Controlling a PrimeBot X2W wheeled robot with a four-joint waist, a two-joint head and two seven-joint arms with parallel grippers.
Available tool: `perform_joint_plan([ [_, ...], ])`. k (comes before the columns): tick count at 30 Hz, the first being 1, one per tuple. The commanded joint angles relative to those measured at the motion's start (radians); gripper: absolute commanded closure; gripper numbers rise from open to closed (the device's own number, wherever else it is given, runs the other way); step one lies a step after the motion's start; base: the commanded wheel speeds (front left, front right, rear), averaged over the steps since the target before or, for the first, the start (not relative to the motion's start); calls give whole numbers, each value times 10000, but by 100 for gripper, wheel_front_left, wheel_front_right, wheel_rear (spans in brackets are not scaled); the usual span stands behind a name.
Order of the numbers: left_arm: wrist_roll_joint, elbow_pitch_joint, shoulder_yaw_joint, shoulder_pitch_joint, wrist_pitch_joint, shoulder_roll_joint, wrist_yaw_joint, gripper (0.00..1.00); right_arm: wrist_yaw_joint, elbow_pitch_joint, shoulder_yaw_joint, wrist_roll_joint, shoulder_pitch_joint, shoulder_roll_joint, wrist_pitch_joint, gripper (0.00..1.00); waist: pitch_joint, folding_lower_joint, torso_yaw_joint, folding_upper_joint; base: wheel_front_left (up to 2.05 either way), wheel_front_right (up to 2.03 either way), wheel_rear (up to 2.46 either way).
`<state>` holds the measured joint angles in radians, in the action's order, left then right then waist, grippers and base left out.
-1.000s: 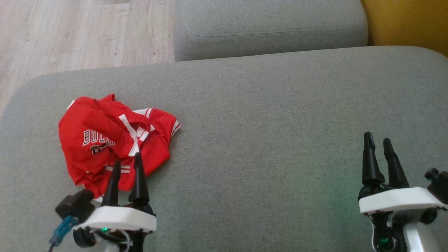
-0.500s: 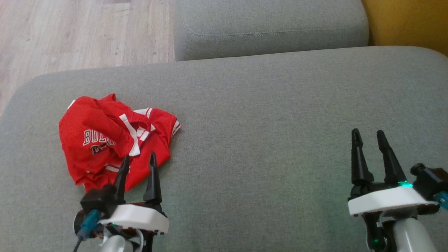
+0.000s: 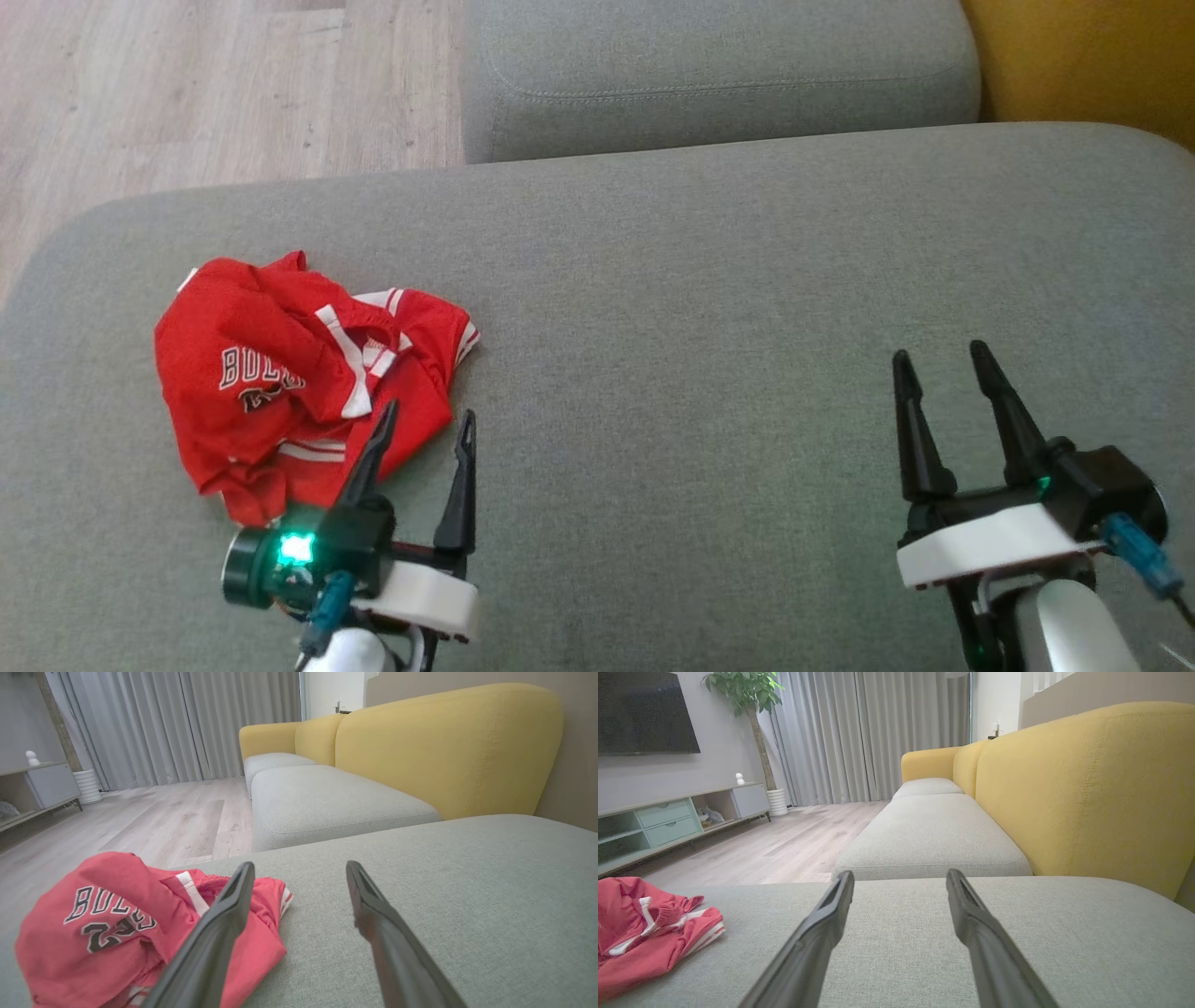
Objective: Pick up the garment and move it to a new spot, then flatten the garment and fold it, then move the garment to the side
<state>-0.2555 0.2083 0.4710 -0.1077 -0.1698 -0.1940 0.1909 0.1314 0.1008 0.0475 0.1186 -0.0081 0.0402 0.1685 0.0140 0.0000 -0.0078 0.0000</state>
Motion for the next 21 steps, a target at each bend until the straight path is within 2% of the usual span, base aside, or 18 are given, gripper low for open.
perform_joint_plan([
  [1,270,-383,-113,-636,-169,-190,176,0,-6,-449,265,-339,-491,83,179,0,5,0,-3,0,0,0,0],
  [4,208,-520,-77,-629,-228,-167,285,0,-6,-496,299,-327,-484,85,238,0,8,0,-7,0,0,0,0],
  [11,-301,-1211,-405,-352,-433,-8,283,0,-6,-215,238,816,-384,89,444,0,25,0,14,0,0,0,0],
  [16,-420,-1268,-787,-10,-579,246,14,0,-7,231,243,1398,-391,93,591,0,13,0,51,0,0,0,0],
  [21,-398,-868,-1118,262,-726,592,-482,0,-7,701,312,1559,-430,96,739,0,-38,0,60,0,0,0,0],
])
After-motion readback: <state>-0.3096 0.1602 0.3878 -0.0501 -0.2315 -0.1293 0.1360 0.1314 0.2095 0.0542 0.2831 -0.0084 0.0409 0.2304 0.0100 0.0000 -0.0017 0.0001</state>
